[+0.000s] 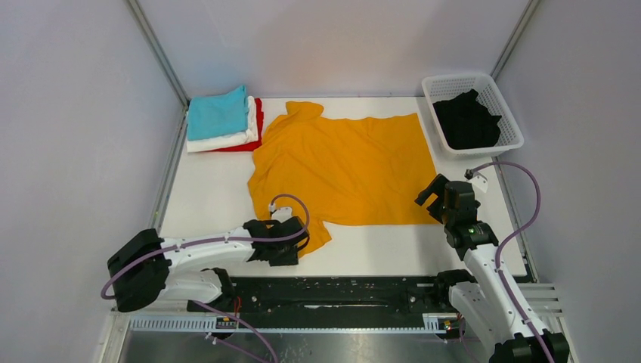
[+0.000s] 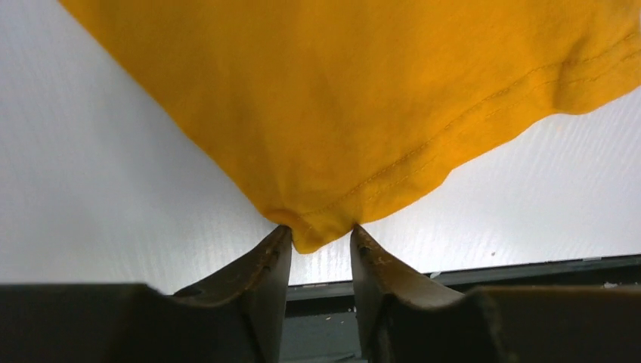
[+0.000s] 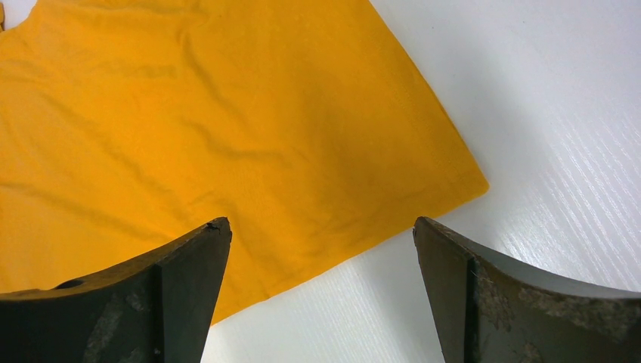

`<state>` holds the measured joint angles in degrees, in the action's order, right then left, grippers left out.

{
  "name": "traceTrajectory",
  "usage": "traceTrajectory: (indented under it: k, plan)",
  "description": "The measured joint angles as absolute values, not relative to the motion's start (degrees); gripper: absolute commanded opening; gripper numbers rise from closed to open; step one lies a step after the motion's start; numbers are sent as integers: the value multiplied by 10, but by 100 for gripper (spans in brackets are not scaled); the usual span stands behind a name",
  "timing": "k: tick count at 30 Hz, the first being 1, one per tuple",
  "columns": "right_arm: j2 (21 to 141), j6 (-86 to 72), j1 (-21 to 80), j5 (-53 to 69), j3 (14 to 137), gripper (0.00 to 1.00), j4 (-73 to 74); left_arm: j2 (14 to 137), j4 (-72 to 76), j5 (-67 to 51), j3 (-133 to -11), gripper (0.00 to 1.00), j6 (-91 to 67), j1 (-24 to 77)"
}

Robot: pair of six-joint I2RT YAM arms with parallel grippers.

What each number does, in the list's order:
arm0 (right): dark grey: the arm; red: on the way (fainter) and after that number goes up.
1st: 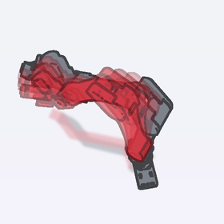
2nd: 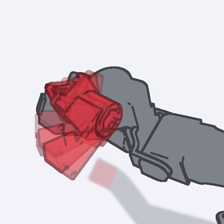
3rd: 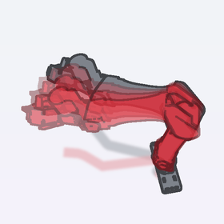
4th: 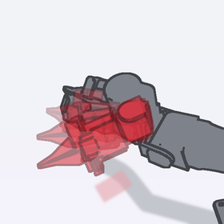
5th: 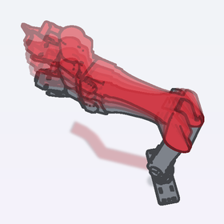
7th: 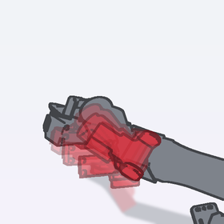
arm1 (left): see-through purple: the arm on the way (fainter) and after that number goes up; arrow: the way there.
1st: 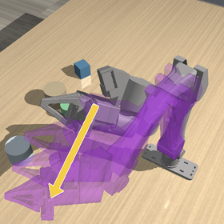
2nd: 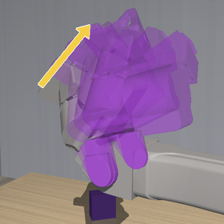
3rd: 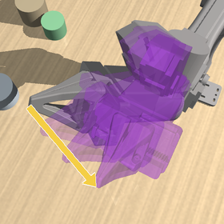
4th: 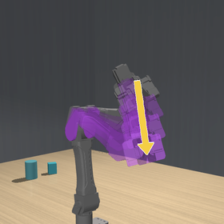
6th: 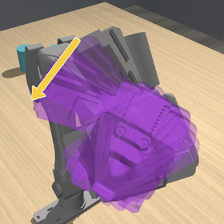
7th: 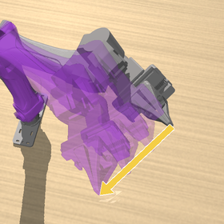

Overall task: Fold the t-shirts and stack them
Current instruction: Flatten out the tshirt, then grab the side of the flattened tshirt closest away from the robot with both arms

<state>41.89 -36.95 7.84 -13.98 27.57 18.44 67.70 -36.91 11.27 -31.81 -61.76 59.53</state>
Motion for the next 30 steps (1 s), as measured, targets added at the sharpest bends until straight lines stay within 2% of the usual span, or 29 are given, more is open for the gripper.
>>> traceTrajectory:
  k: [2,4,5,10,16,28,30]
  plan:
    - [419,-369,78,-140,276,100,184,704,-370,123,-334,20,-619,603]
    - [419,-369,78,-141,276,100,184,729,-370,131,-349,2,-619,609]
    - [419,-369,78,-142,276,100,184,738,-370,133,-354,0,-620,609]
    - [436,-370,72,-157,279,100,195,769,-370,139,-374,0,-618,611]
    - [549,-369,-5,-154,307,99,244,744,-356,139,-355,0,-617,611]
    - [664,-374,-57,-103,308,76,242,654,-356,138,-298,0,-615,611]
    - [680,-376,-57,-94,307,69,232,642,-367,139,-293,0,-615,611]
